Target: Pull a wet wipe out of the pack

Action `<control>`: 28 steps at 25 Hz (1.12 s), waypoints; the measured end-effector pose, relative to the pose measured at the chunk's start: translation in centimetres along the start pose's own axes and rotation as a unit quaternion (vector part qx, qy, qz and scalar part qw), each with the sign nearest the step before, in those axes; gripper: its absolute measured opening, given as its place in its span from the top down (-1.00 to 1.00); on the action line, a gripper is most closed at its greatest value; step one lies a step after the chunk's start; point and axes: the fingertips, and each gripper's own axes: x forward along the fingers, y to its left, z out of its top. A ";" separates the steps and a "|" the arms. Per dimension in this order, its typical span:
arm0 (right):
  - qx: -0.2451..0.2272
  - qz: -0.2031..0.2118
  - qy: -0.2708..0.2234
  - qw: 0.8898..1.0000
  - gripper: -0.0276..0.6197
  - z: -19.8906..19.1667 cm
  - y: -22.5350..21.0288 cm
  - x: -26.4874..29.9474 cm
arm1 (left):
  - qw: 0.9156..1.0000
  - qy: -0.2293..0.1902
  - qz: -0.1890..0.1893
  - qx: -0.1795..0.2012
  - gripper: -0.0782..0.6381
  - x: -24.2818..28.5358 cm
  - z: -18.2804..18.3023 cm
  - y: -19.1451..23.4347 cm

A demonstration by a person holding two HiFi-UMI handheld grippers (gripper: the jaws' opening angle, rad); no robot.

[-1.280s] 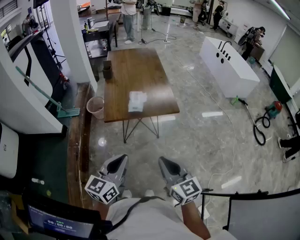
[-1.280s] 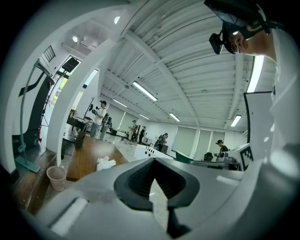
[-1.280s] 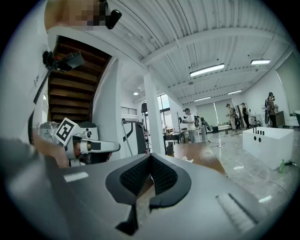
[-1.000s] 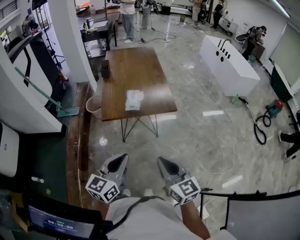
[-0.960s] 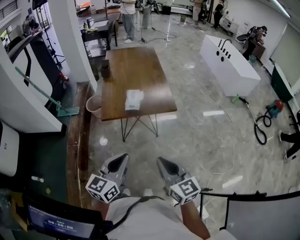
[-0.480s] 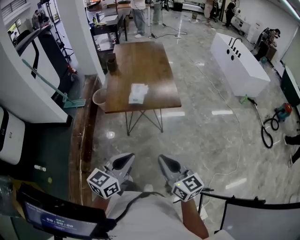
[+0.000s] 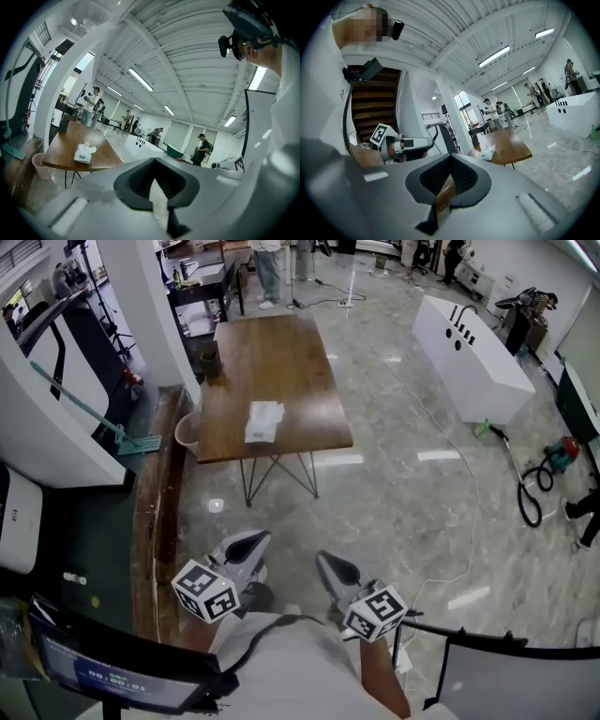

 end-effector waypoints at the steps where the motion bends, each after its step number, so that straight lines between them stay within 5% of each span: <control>1: 0.000 -0.001 0.001 1.000 0.89 0.1 -0.2 0.1 | 1.000 -0.001 0.000 0.001 0.77 0.1 0.0 0.2; 7: -0.015 0.003 0.006 1.000 0.89 1.9 -1.3 2.3 | 1.000 -0.014 -0.011 0.005 0.76 1.3 1.2 1.9; 16: -0.027 -0.005 0.014 1.000 0.89 3.3 -4.5 8.6 | 0.997 -0.031 -0.040 -0.058 0.77 4.8 3.9 8.6; 24: -0.009 -0.064 0.000 0.998 0.89 6.7 -9.2 16.2 | 0.996 0.016 -0.079 0.032 0.77 10.1 8.5 16.6; 28: -0.022 -0.087 0.002 0.996 0.89 8.0 -10.6 19.8 | 0.993 0.025 -0.107 0.041 0.77 12.9 10.7 20.5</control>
